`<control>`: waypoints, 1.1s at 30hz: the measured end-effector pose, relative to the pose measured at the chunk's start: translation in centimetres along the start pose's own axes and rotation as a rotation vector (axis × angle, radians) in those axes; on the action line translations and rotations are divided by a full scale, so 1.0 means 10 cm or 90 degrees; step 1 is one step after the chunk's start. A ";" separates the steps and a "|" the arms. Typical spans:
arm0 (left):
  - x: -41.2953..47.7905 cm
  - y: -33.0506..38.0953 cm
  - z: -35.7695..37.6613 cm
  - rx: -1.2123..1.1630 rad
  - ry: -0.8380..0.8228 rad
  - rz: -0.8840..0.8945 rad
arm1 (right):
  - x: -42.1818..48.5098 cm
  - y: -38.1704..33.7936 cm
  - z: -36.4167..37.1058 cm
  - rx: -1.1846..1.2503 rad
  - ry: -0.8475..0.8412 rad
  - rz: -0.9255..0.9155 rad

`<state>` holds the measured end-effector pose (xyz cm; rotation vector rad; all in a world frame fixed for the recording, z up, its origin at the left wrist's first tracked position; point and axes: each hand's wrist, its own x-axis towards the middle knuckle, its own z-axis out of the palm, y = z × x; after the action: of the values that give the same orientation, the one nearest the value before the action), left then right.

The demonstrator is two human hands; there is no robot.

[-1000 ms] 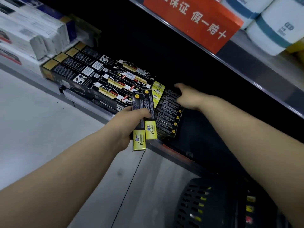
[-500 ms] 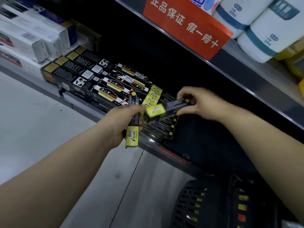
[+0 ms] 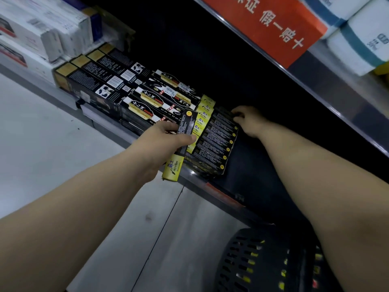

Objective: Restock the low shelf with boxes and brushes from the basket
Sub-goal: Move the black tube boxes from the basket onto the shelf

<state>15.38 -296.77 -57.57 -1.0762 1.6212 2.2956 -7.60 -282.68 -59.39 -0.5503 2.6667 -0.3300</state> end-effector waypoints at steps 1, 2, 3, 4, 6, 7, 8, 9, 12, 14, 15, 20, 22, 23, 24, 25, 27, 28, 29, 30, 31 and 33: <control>0.01 -0.01 0.00 0.005 0.010 -0.003 | 0.00 -0.01 0.02 -0.013 -0.018 -0.002; 0.02 -0.02 0.00 0.007 0.017 -0.007 | 0.00 -0.01 0.03 -0.020 -0.032 0.001; 0.03 -0.03 0.00 0.006 0.020 -0.011 | -0.01 0.00 0.03 -0.025 -0.042 0.007; 0.04 -0.03 0.01 0.003 0.020 -0.013 | -0.03 0.01 0.02 -0.032 -0.052 0.011; 0.05 -0.03 0.02 -0.007 0.022 -0.006 | -0.09 0.00 0.01 -0.057 -0.077 0.013; 0.06 -0.03 0.03 -0.002 0.024 0.003 | -0.12 -0.03 0.00 -0.084 -0.088 0.011; 0.06 -0.04 0.04 0.010 0.030 0.013 | -0.17 -0.09 -0.01 -0.121 -0.096 0.008; 0.06 -0.04 0.04 0.028 0.035 0.024 | -0.22 -0.16 -0.05 -0.152 -0.099 0.000; 0.03 -0.05 0.03 0.120 0.039 0.071 | -0.50 -0.43 -0.21 -0.095 -0.143 -0.125; -0.01 -0.02 0.04 0.191 0.005 0.120 | -0.79 -0.62 -0.29 -0.042 -0.206 -0.269; -0.04 0.00 0.05 0.213 -0.026 0.138 | -0.94 -0.69 -0.31 -0.053 -0.208 -0.332; -0.12 0.08 0.06 0.237 -0.004 0.218 | -1.24 -0.68 -0.27 -0.269 -0.060 -0.352; -0.08 0.07 0.01 0.157 0.103 0.234 | -1.23 -0.54 -0.27 -0.278 -0.030 -0.247; -0.06 0.05 -0.02 0.123 0.148 0.231 | -1.22 -0.47 -0.26 -0.258 -0.025 -0.196; -0.07 0.04 -0.03 0.103 0.165 0.209 | -1.22 -0.40 -0.23 -0.227 -0.033 -0.152; -0.08 0.02 -0.03 0.101 0.172 0.176 | -1.22 -0.35 -0.18 -0.202 -0.052 -0.122; -0.06 -0.03 -0.01 0.097 0.153 0.101 | -1.20 -0.32 -0.06 -0.199 -0.098 -0.111; -0.07 -0.05 0.01 0.086 0.129 0.066 | -1.19 -0.32 0.01 -0.211 -0.113 -0.118; -0.07 -0.08 0.04 0.078 0.101 0.037 | -1.18 -0.34 0.06 -0.223 -0.122 -0.125; -0.03 -0.14 0.07 0.107 0.072 0.021 | -1.17 -0.35 0.10 -0.233 -0.125 -0.128; 0.00 -0.17 0.11 0.184 0.055 -0.011 | -1.15 -0.36 0.13 -0.240 -0.123 -0.130; -0.03 -0.16 0.16 0.437 0.012 -0.014 | -1.12 -0.37 0.16 -0.245 -0.110 -0.128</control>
<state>15.58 -294.67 -58.35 -0.9197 2.1379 1.4988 3.70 -281.47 -55.97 -0.9216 2.5180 0.1774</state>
